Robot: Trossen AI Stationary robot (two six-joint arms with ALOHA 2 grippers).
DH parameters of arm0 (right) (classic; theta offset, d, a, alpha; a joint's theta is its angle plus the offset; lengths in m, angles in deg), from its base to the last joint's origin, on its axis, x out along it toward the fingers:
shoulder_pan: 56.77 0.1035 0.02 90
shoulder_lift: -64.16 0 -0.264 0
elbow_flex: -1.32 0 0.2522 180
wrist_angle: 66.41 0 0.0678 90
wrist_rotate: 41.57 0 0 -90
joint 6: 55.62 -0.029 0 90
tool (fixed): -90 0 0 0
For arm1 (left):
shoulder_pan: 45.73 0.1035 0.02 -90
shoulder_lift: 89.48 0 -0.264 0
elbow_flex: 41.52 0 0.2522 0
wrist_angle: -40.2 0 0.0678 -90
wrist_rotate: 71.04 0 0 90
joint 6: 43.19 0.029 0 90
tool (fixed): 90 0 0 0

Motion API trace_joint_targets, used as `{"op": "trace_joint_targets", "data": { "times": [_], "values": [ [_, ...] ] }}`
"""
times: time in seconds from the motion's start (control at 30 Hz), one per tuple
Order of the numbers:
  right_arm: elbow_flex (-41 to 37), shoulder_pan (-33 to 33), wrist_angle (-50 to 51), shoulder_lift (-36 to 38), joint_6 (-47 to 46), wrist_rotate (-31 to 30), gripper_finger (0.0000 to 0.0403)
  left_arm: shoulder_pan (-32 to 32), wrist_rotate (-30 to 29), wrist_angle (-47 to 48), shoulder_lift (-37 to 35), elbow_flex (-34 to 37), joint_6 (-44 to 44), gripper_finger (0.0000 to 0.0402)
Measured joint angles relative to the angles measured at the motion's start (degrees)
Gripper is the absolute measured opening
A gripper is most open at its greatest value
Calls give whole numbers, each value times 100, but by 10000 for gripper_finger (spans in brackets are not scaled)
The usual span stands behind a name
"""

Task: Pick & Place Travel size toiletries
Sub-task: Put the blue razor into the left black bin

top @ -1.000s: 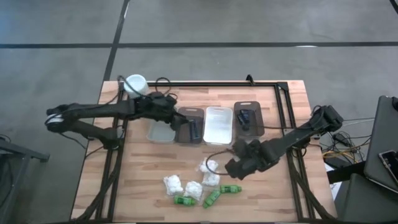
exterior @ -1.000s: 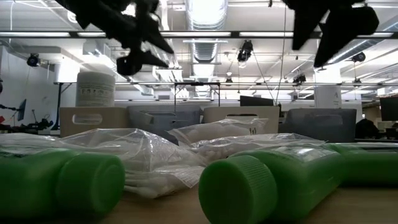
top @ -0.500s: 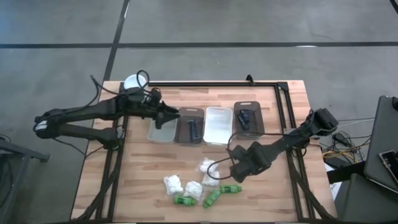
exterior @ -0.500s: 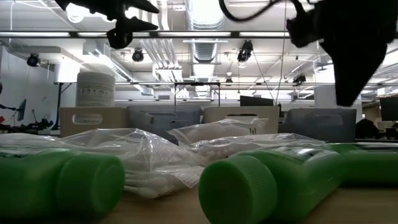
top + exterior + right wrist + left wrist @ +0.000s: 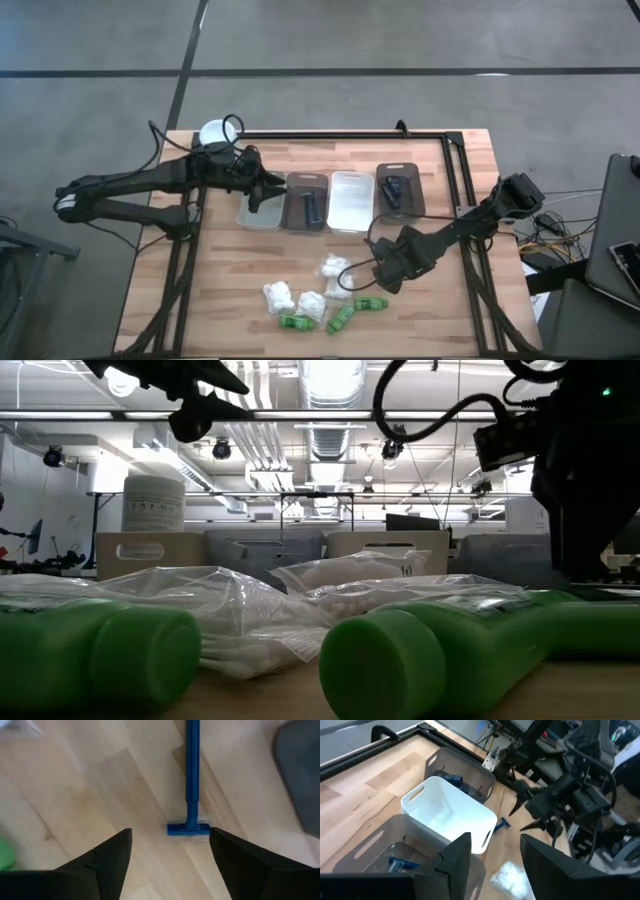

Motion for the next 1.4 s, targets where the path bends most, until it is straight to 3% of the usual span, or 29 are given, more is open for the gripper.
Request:
{"op": "trace_joint_targets", "data": {
  "times": [0.13,0.37,0.5,0.7,1.2,1.4],
  "values": [
    [-101,-82,-113,5,198,26,279,0,-65,-16,25,0,460,174],
    [-29,-317,-235,8,545,21,291,13,-839,-34,27,0,1438,174],
    [-232,-576,-923,10,682,326,290,112,-909,-69,144,0,1690,174],
    [-388,-880,-1094,10,538,181,266,203,-909,-82,403,0,1817,174],
    [-825,-918,-1465,-103,805,278,220,212,-890,-93,503,-7,1953,174],
    [-848,-912,-1589,-116,540,413,173,212,-885,-93,503,-7,1931,174]
  ]
}}
